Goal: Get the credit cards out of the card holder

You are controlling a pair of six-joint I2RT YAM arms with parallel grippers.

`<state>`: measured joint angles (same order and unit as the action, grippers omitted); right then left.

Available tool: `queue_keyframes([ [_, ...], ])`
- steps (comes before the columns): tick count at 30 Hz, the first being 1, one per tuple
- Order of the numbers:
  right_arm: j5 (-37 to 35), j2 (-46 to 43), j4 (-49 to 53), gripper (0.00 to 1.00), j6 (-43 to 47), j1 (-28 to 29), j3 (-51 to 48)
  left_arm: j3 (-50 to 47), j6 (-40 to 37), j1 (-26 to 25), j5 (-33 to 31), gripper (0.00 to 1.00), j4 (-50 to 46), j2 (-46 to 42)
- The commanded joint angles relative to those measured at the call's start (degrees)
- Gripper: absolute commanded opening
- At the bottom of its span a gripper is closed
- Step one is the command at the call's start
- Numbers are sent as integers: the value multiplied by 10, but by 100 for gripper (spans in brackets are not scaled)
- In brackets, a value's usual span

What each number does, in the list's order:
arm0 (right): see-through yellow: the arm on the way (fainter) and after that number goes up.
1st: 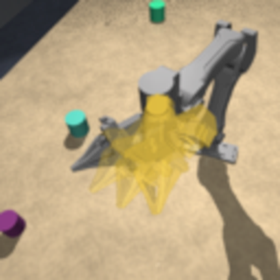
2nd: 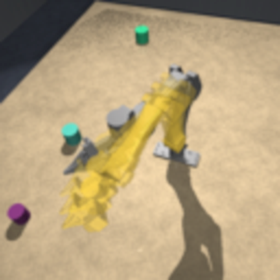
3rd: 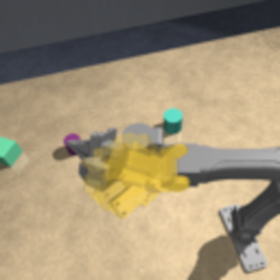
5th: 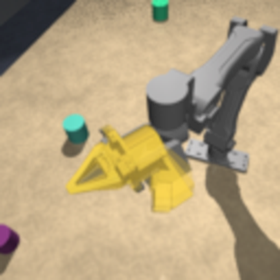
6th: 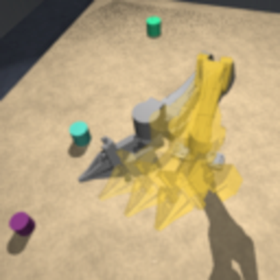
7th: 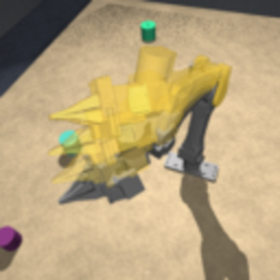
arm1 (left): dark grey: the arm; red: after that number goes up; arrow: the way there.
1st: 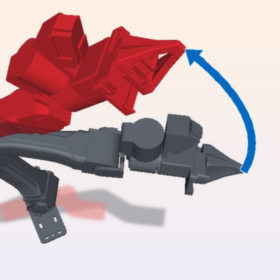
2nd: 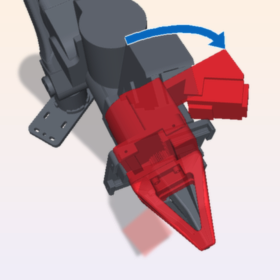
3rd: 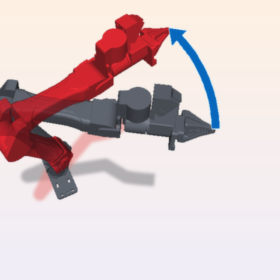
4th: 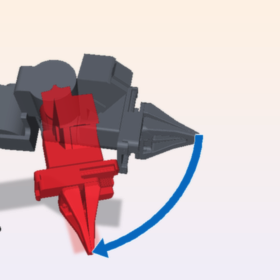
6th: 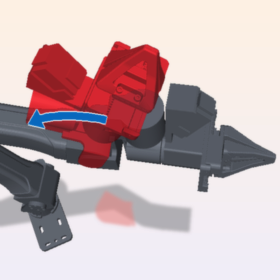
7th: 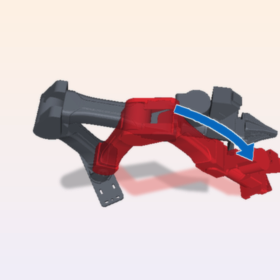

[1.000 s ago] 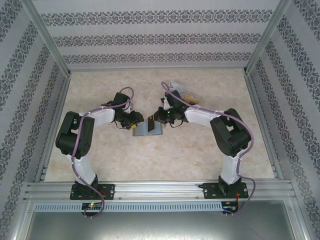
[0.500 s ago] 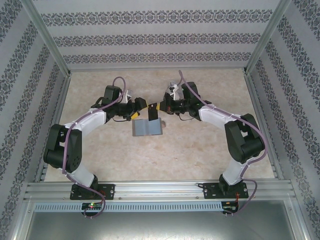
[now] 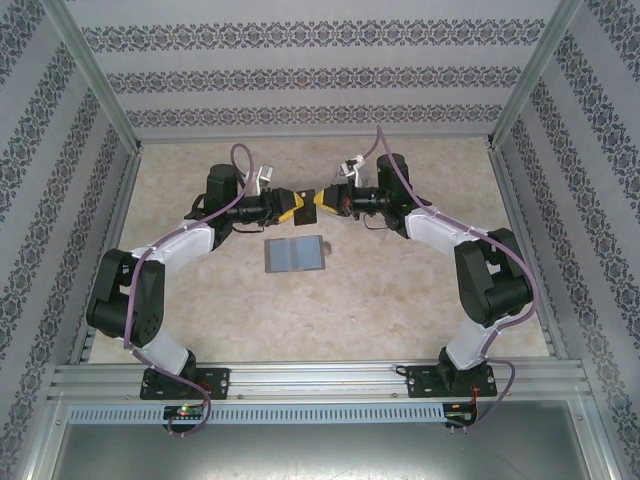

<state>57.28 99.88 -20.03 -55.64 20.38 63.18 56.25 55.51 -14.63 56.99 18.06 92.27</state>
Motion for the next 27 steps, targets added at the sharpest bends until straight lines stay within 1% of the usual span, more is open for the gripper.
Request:
queue_keyframes([
  [1,26,-14,-54,0,-35,-5,0,3,36,-4,9,21,71,4],
  [4,28,-11,-57,1,-44,-5,1,-8,63,-4,4,7,108,9],
  [5,30,-9,-58,5,-47,-4,2,-10,70,-4,1,4,117,9],
  [8,33,-1,-64,16,-63,2,4,-14,85,-4,-11,0,133,7],
  [11,34,7,-74,22,-76,9,8,-21,111,-4,-28,0,152,3],
  [14,33,17,-76,22,-80,16,17,-26,126,-4,-42,0,159,5],
  [17,34,25,-75,20,-80,21,27,-32,136,-2,-47,0,164,10],
  [18,33,27,-72,18,-79,22,30,-36,142,-3,-46,0,173,12],
  [19,32,31,-70,14,-78,22,33,-38,146,-2,-48,0,175,12],
  [21,27,33,-58,6,-65,22,39,-42,141,2,-55,7,160,10],
  [22,23,32,-46,1,-52,22,42,-45,133,5,-63,14,140,8],
  [24,6,29,4,0,-6,22,51,-53,123,14,-86,35,99,-2],
  [26,-40,24,113,0,79,25,72,-69,118,27,-107,51,69,-11],
  [27,-64,23,153,0,114,26,81,-77,113,34,-117,57,55,-16],
])
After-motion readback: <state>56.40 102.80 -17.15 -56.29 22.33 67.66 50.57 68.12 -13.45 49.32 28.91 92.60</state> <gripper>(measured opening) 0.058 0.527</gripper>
